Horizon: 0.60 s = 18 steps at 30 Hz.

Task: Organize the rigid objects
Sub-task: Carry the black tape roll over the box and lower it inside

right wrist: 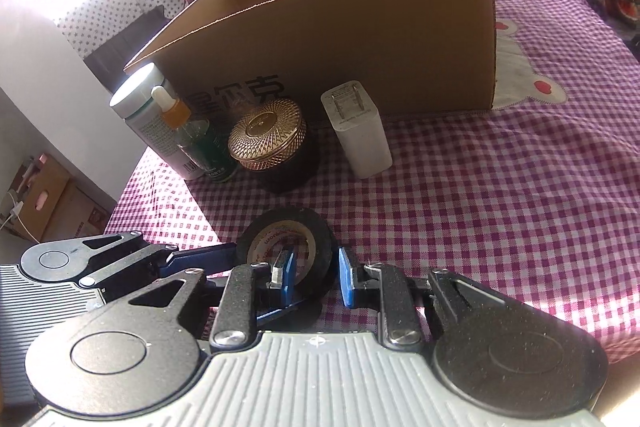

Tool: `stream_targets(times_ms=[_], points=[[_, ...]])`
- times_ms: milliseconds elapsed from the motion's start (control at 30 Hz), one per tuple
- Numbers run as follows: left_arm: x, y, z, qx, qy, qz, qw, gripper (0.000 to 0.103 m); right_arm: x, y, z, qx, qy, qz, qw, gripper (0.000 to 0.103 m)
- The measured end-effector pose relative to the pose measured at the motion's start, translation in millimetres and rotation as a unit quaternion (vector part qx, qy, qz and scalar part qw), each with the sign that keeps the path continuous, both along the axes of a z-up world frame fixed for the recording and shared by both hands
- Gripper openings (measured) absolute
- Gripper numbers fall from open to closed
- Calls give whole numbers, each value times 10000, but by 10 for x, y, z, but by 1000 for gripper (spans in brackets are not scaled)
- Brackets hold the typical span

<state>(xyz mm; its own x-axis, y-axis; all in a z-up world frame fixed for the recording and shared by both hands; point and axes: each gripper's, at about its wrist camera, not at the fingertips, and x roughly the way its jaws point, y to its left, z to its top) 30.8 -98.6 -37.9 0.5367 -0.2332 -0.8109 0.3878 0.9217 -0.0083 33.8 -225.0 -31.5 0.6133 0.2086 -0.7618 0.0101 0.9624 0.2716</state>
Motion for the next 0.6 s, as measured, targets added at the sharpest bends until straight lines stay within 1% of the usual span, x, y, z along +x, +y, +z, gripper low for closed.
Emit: stream_targets(times_ms=[333,467,600], points=[[16,-51,-16,-28,-33,-132,9999,63,-7,-126,57,16,-4,-33,10000,25],[16,-39,-21,-45,-61,-194,9998,64,73,-70,6,-114,3,7,9999,25],[27,-25,-26,-93,-91,-225,9997,64,111,20,-1,-369,-37,114,9992,25]])
